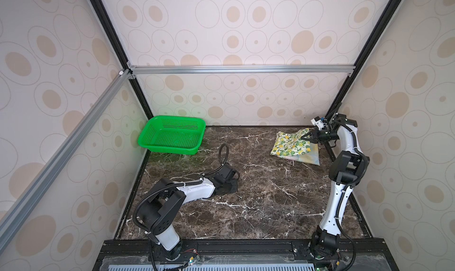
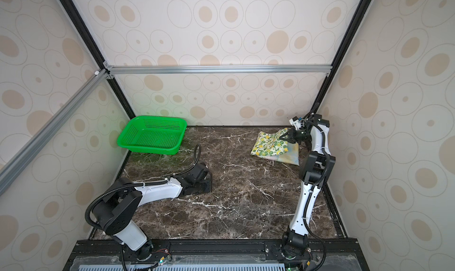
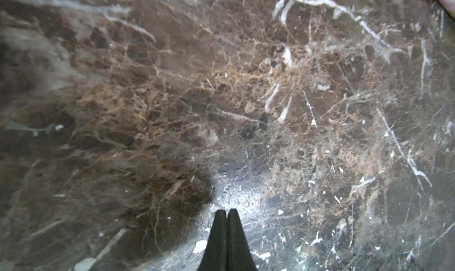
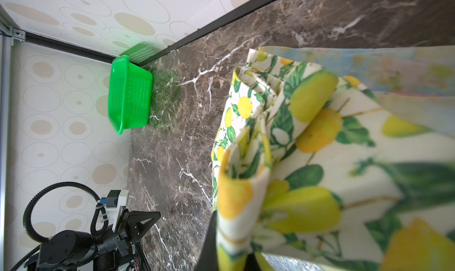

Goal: Fold and stack skirts
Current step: Place the skirt on the skirt.

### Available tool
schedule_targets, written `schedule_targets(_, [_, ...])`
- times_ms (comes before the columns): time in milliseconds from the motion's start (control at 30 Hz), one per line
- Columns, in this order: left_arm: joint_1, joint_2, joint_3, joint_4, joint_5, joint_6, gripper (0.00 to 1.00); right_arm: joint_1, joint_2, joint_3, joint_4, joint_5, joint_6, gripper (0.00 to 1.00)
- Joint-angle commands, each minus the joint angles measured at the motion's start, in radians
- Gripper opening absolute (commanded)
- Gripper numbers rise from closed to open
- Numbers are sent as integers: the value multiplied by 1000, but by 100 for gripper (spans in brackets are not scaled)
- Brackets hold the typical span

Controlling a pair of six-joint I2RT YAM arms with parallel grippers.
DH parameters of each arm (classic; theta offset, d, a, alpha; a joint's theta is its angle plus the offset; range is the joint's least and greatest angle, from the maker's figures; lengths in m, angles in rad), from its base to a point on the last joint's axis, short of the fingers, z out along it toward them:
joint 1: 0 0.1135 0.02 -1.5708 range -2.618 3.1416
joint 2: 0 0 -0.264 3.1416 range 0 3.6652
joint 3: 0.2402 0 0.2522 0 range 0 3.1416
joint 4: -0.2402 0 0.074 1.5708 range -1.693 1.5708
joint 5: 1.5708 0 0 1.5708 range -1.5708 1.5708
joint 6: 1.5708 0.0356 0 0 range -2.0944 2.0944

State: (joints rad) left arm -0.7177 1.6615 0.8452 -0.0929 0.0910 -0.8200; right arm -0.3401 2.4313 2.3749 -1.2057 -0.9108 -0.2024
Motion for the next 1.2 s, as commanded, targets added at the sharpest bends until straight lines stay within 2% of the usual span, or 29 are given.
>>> schedule_targets(0, [11, 7, 64, -73, 19, 10, 0, 6, -47, 10, -49, 37, -62, 0])
schedule_targets(400, [9, 34, 122, -157, 20, 3, 0, -35, 62, 134, -63, 59, -32, 0])
schedule_targets(767, [2, 78, 168, -195, 24, -4, 0, -47, 120, 111, -77, 153, -45, 0])
schedule_targets(1167, [-11, 87, 158, -184, 23, -19, 0, -48, 122, 119, 7, 274, 28, 0])
